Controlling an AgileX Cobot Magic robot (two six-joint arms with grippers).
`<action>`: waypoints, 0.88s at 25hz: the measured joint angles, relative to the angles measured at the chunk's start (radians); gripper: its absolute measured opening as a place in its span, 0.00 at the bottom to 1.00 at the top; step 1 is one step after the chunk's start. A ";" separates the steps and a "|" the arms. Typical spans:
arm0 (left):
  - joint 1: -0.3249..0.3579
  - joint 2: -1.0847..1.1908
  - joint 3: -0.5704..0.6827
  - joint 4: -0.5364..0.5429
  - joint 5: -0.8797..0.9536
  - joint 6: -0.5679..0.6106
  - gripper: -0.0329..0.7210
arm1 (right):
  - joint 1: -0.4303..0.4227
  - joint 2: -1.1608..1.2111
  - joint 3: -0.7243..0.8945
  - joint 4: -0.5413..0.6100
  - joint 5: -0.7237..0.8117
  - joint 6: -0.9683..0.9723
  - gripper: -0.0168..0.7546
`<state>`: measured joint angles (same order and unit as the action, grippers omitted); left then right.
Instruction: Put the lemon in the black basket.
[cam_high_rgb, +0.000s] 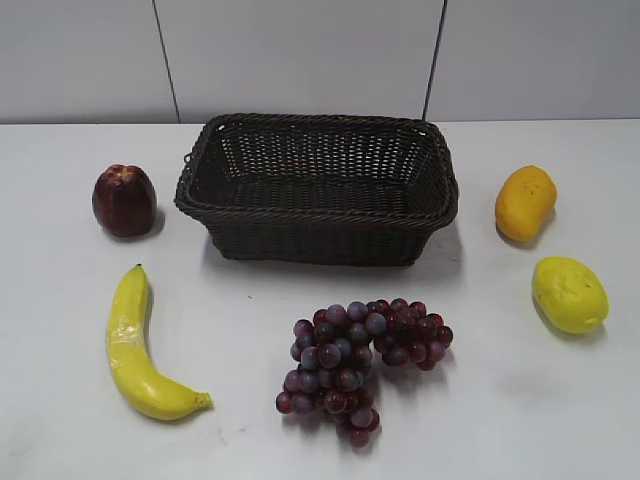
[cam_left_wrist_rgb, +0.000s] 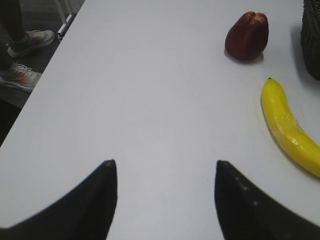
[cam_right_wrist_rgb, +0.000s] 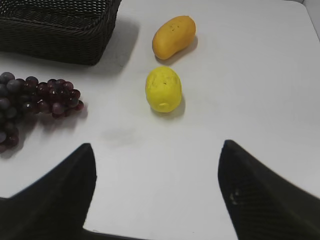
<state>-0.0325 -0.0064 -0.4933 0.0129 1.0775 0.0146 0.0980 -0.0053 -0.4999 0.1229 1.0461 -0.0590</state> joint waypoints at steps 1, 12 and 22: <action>0.000 0.000 0.000 0.000 0.000 0.000 0.65 | 0.000 0.000 0.000 0.000 0.000 0.000 0.76; 0.000 0.000 0.000 0.000 0.000 0.000 0.65 | 0.000 -0.001 0.000 -0.001 -0.001 0.000 0.76; 0.000 0.000 0.000 0.000 0.000 0.000 0.65 | 0.000 0.285 -0.038 -0.006 -0.041 0.000 0.76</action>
<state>-0.0325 -0.0064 -0.4933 0.0129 1.0775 0.0146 0.0980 0.2801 -0.5381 0.1172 1.0053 -0.0590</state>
